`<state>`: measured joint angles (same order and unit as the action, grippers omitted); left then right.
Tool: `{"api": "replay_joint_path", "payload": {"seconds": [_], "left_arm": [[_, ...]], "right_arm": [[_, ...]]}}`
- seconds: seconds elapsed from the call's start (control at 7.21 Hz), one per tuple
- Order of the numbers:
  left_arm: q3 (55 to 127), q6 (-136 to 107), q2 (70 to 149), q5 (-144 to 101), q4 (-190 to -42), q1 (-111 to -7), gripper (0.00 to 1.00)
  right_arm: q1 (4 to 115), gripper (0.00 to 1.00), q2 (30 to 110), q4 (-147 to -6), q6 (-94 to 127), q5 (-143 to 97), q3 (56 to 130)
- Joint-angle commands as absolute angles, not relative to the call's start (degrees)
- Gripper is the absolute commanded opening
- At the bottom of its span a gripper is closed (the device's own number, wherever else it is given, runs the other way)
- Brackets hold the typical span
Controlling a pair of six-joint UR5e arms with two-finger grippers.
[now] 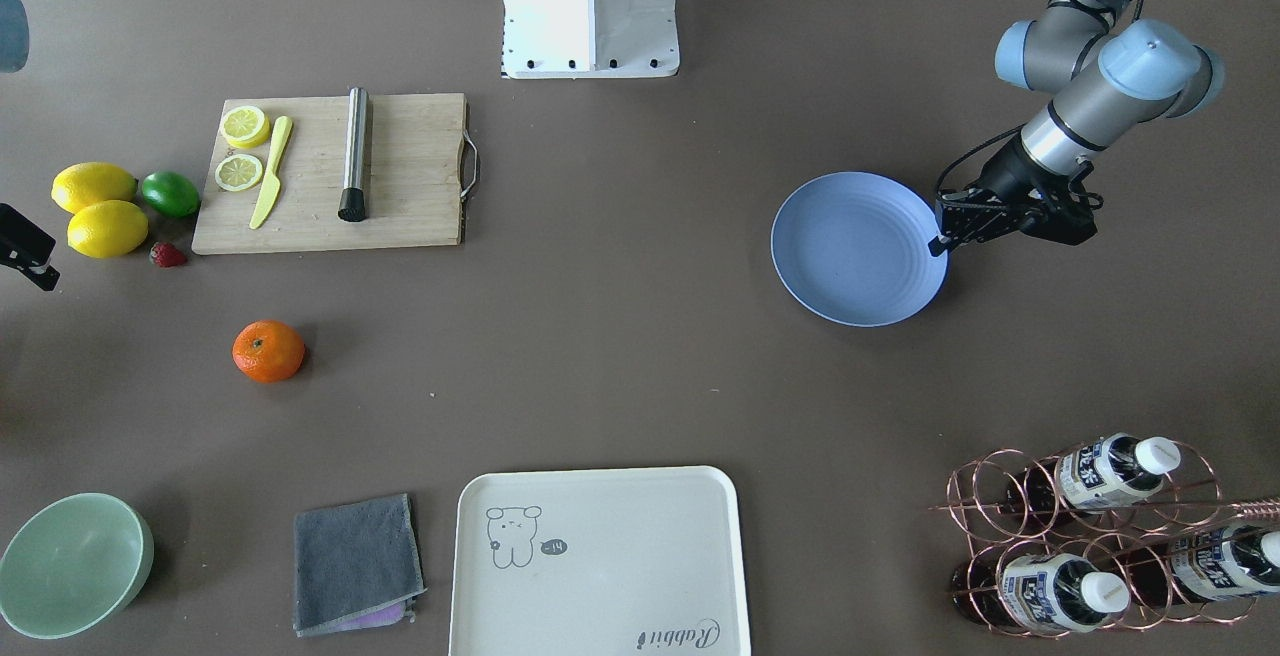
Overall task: Pick orange to plate
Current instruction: 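Push the blue plate with the left gripper toward the table center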
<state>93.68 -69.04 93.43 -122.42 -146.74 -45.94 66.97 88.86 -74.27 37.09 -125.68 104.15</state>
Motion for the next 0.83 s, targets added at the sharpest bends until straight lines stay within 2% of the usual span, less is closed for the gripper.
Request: {"api": "replay_joint_path", "payload": {"seconds": [0.0, 0.28, 0.42, 0.69], "left_arm": [[92.21, -80.99, 105.40, -122.26, -142.94, -45.36, 0.00], [89.40, -82.70, 114.74, -114.21, -136.87, -38.53, 0.00], [85.38, -83.75, 118.44, -111.82, -136.41, -36.67, 0.00], [82.44, -83.76, 120.76, -108.90, -136.32, -34.99, 0.00]], "right_arm": [[66.97, 1.00, 88.86, -74.27, 37.09, -125.68, 104.15], [66.97, 1.00, 88.86, -74.27, 37.09, -125.68, 104.06], [66.89, 1.00, 88.77, -74.27, 37.09, -125.68, 104.06], [66.53, 1.00, 88.42, -74.27, 37.09, -125.60, 103.71]]}}
